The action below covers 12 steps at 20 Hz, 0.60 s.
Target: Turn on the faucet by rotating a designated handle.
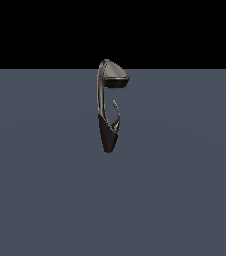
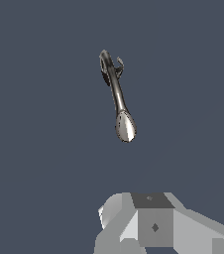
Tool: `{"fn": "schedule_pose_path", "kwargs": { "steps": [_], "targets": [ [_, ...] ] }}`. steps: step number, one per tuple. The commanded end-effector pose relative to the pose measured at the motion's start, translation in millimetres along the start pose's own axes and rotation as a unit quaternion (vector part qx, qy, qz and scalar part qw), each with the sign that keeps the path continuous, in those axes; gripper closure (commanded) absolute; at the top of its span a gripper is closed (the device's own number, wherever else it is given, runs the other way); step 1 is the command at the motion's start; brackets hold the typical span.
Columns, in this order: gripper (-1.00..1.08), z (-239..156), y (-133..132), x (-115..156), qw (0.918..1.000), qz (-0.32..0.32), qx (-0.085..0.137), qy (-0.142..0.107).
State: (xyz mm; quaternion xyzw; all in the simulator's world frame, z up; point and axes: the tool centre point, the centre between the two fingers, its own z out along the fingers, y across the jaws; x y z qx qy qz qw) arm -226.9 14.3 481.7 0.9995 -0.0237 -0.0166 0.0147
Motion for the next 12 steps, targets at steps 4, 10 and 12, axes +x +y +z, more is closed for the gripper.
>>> {"fn": "schedule_pose_path", "kwargs": {
  "steps": [4,10,12],
  "targets": [
    [1.08,15.7,-8.1,24.7,0.9985,0.044,0.020,-0.024],
    [1.08,40.4,-17.2,61.5,0.9909,0.110,0.049,-0.060],
    [1.08,49.6,-19.6,74.2,0.9867,0.133,0.059,-0.073]
  ]
}}
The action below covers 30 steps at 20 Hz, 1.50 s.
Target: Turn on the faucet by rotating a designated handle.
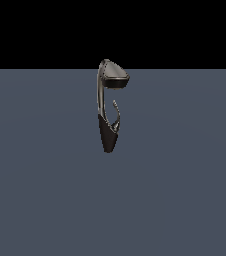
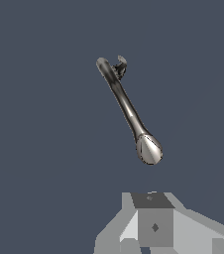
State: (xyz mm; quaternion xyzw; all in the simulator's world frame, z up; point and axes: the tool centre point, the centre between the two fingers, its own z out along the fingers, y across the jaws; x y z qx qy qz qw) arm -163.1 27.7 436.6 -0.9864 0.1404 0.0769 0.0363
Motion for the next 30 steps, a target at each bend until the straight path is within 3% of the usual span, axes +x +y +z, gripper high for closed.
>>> {"fn": "schedule_pose_path", "kwargs": {
  "steps": [1,9,16,22,30],
  "targets": [
    [1.08,10.1,-5.6,16.5,0.9993,0.030,0.013,-0.016],
    [1.08,45.4,-18.5,70.0,0.9883,0.125,0.055,-0.068],
    [1.08,81.8,-24.2,117.8,0.9663,0.211,0.094,-0.114],
    [1.08,117.8,-24.8,158.4,0.9368,0.286,0.128,-0.155],
    [1.08,171.0,-20.5,207.5,0.8835,0.382,0.174,-0.207]
  ]
}}
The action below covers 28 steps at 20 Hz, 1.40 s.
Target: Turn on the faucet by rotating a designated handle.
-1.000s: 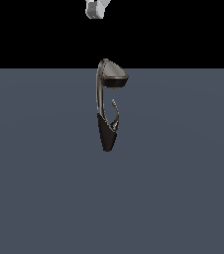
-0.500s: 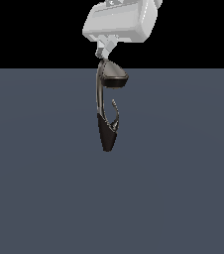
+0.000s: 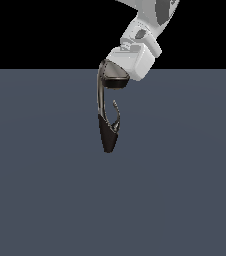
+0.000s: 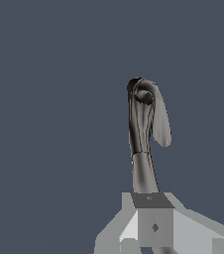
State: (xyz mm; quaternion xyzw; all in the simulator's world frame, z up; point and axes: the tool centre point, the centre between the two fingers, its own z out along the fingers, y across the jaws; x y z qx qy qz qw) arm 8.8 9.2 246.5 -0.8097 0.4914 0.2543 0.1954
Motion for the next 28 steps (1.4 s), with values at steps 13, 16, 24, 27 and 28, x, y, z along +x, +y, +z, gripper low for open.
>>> {"fn": "schedule_pose_path", "kwargs": {
  "steps": [13,16,24,27,28],
  "targets": [
    [1.08,38.1,-17.9,61.6,0.9908,0.108,0.053,-0.061],
    [1.08,39.4,-18.3,63.3,0.9903,0.111,0.054,-0.063],
    [1.08,40.0,-8.3,57.4,0.9903,0.111,0.054,-0.063],
    [1.08,40.5,-0.9,52.8,0.9903,0.111,0.054,-0.063],
    [1.08,40.7,1.6,51.2,0.9903,0.111,0.054,-0.063]
  ]
}}
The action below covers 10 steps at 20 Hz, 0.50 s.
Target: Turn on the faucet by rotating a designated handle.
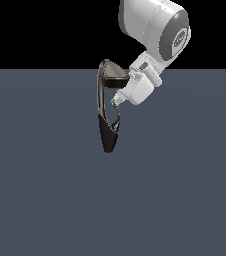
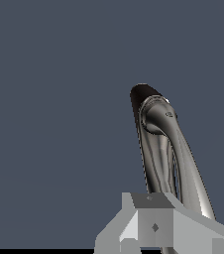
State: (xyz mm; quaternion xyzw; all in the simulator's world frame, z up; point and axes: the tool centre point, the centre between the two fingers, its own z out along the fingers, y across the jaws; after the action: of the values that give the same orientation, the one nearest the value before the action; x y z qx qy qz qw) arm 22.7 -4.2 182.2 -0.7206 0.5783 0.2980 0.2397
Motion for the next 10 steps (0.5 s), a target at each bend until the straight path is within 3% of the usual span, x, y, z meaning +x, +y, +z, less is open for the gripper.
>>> {"fn": "schedule_pose_path", "kwargs": {
  "steps": [1,8,10],
  "targets": [
    [1.08,0.1,7.1,-2.4,1.0000,0.000,0.000,0.000],
    [1.08,-0.1,27.5,-9.4,1.0000,0.000,0.000,0.000],
    [1.08,-1.5,21.9,-3.1,1.0000,0.002,0.006,0.003]
  ]
}}
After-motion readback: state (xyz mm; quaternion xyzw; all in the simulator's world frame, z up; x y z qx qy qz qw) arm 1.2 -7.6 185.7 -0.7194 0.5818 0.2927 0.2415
